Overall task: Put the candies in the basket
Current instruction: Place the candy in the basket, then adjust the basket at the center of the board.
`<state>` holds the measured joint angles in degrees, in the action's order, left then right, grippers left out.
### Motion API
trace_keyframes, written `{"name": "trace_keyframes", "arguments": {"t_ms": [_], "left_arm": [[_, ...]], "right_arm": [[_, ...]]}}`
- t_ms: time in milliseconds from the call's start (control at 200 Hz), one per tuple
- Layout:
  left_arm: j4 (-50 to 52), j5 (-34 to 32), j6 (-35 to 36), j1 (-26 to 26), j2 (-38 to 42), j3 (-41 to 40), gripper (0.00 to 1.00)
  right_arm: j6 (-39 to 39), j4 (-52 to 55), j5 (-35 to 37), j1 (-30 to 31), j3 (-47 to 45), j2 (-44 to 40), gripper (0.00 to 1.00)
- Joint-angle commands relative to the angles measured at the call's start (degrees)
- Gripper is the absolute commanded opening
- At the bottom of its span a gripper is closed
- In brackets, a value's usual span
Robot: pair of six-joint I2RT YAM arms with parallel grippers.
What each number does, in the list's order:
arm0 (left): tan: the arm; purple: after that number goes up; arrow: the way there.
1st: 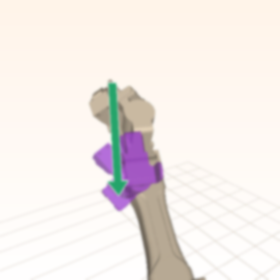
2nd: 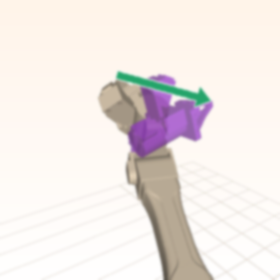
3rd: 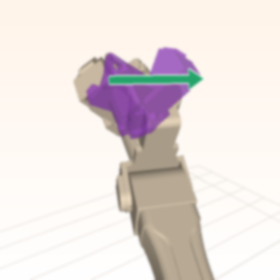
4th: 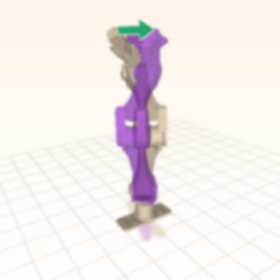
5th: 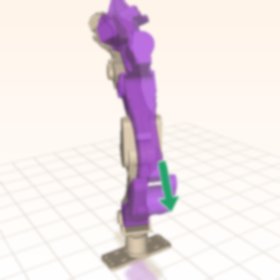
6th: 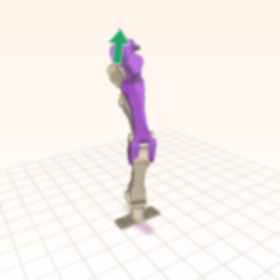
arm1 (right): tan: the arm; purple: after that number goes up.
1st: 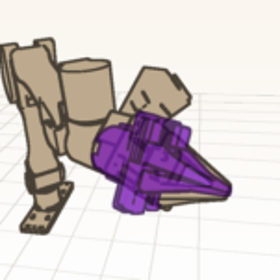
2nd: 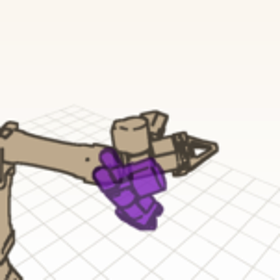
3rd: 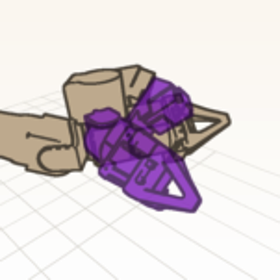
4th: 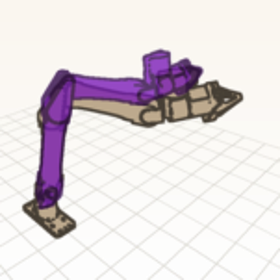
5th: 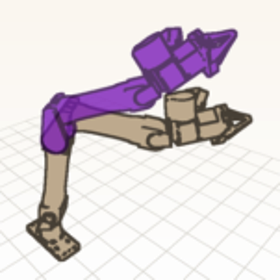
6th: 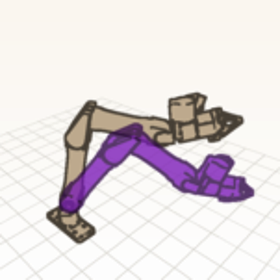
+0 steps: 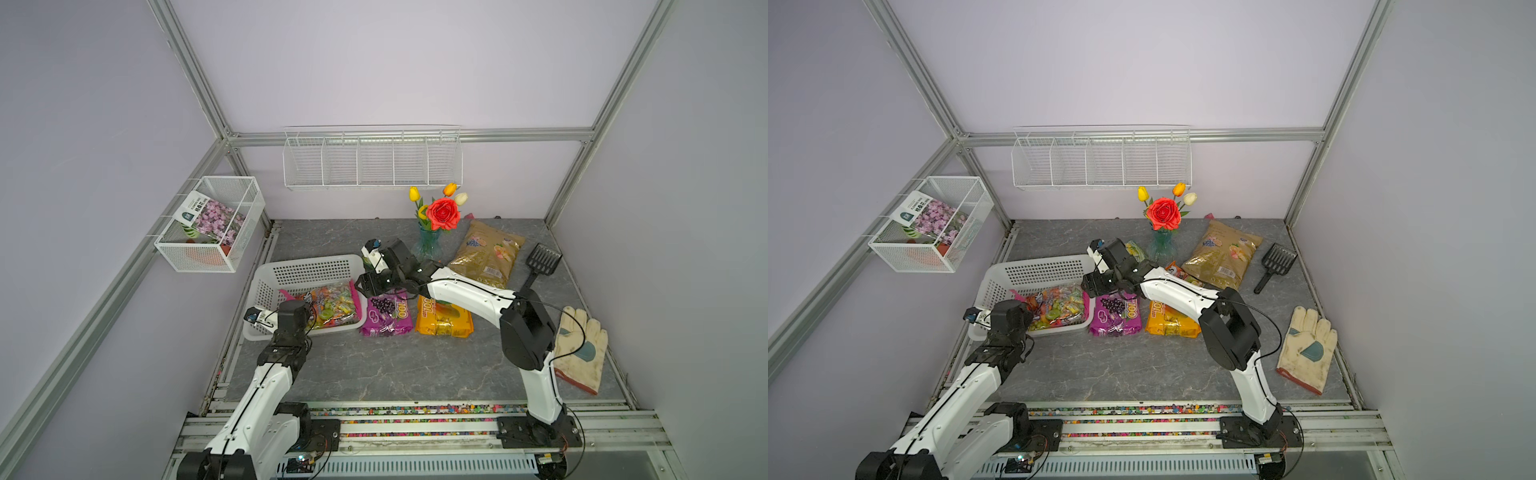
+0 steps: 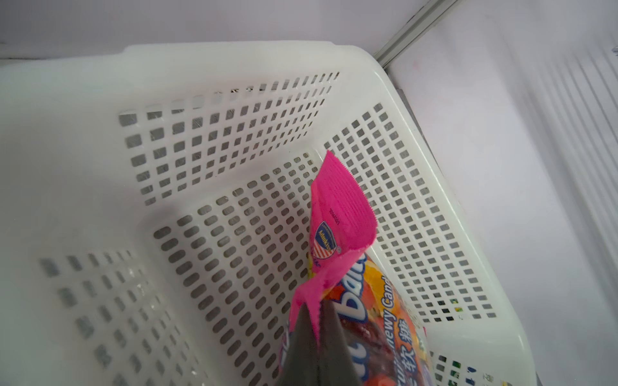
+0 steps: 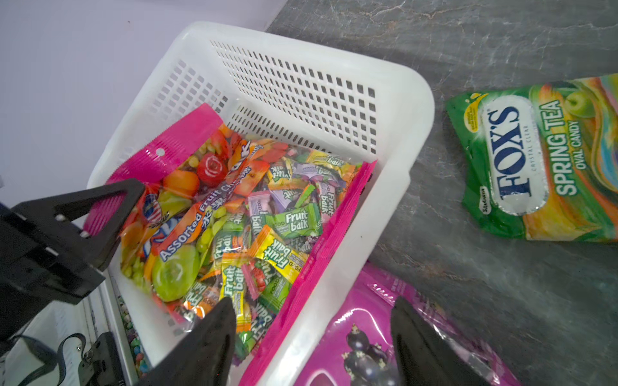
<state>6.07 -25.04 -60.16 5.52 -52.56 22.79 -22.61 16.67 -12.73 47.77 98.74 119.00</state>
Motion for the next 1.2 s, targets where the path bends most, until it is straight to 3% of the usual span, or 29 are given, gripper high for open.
{"name": "trace_keyframes", "arguments": {"t_ms": [0, 110, 200, 425, 485, 540, 590, 800, 900, 975, 1040, 1195], "left_arm": [[2.09, -0.8, 1.67, -0.85, -2.13, 2.94, 0.0], [3.1, -1.79, 1.93, -2.05, -4.71, 5.34, 0.0], [2.96, -0.52, 1.96, -3.68, -8.03, 7.59, 0.0], [8.73, -4.27, 1.89, -4.68, -16.17, 14.92, 0.0], [10.43, -5.29, 1.8, -4.86, -17.24, 16.3, 0.2], [11.69, -5.32, 1.78, -4.9, -17.57, 17.02, 0.46], [12.49, -5.3, 1.6, -4.9, -17.56, 17.18, 0.59], [19.25, -9.18, 1.0, -6.31, -17.28, 19.64, 0.63], [22.47, -9.19, 5.93, -9.38, -17.94, 22.39, 0.64], [23.59, -6.18, 10.98, -12.44, -19.19, 25.1, 0.64], [23.8, 0.48, 15.49, -13.65, -20.17, 27.59, 0.64], [26.93, 14.98, 18.41, -13.69, -19.73, 31.39, 0.61]], "right_arm": [[0.02, -0.06, -2.54, 0.81, -1.17, -1.03, 0.75], [2.93, 1.37, -1.72, 2.08, -2.51, -1.31, 0.74], [4.67, 4.77, 3.52, 3.47, -2.03, -1.16, 0.74], [0.41, 12.88, 13.02, 4.6, 2.39, 1.05, 0.75], [-0.83, 14.22, 13.3, 4.86, 3.67, 2.16, 0.75], [-1.58, 14.45, 13.63, 5.2, 4.18, 2.93, 0.75], [-2.13, 14.8, 14.19, 5.68, 4.76, 3.49, 0.75], [-4.86, 18.82, 17.58, 6.8, 9.1, 6.44, 0.75], [-5.91, 20.73, 18.72, 7.5, 10.92, 7.85, 0.74], [-5.77, 21.28, 19.72, 8.19, 11.75, 8.64, 0.72], [-5.48, 21.8, 20.1, 8.54, 12.62, 9.49, 0.68], [-5.29, 23.42, 21.47, 8.54, 14.95, 11.33, 0.53]]}}
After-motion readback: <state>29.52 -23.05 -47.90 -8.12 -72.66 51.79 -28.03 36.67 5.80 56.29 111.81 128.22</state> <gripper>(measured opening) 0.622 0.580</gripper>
